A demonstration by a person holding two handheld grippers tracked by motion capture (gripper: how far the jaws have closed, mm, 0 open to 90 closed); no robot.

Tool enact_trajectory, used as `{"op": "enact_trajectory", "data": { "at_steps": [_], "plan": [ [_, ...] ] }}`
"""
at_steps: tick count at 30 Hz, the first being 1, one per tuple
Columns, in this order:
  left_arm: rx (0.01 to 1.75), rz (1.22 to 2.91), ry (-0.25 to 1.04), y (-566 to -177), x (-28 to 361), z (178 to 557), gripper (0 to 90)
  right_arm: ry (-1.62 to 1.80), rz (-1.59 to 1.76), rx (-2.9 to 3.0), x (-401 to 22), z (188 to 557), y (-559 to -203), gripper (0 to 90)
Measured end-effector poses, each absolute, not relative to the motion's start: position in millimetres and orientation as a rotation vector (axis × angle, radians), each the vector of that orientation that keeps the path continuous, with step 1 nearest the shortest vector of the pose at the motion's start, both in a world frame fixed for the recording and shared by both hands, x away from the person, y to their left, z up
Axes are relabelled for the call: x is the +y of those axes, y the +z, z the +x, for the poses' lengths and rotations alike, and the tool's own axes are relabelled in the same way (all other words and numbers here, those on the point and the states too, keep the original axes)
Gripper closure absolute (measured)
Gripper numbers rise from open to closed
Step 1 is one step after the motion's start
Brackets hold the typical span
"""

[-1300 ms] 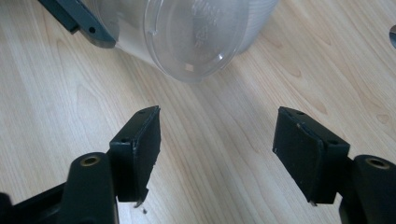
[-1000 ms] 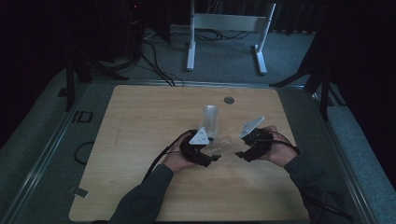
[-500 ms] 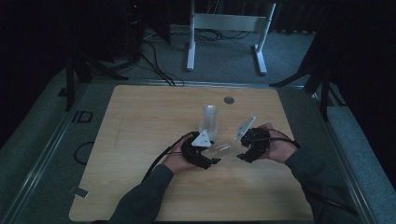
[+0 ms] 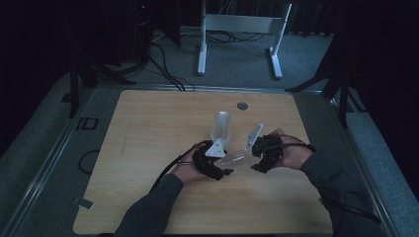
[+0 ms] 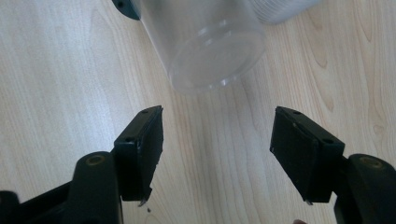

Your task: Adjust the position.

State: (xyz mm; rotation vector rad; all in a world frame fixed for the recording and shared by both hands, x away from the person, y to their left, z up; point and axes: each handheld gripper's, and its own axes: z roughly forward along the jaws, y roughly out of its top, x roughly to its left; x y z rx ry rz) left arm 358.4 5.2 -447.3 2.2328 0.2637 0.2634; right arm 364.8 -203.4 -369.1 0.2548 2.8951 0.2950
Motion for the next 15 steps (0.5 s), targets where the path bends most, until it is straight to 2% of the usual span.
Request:
{"op": "enact_trajectory", "data": {
  "at_steps": [15],
  "plan": [
    [0.217, 2.290, 0.293, -448.4, -0.2, 354.6, 29.7, 0.221, 0.178, 2.935, -189.9, 362.8, -370.2, 34.1]
  ]
}}
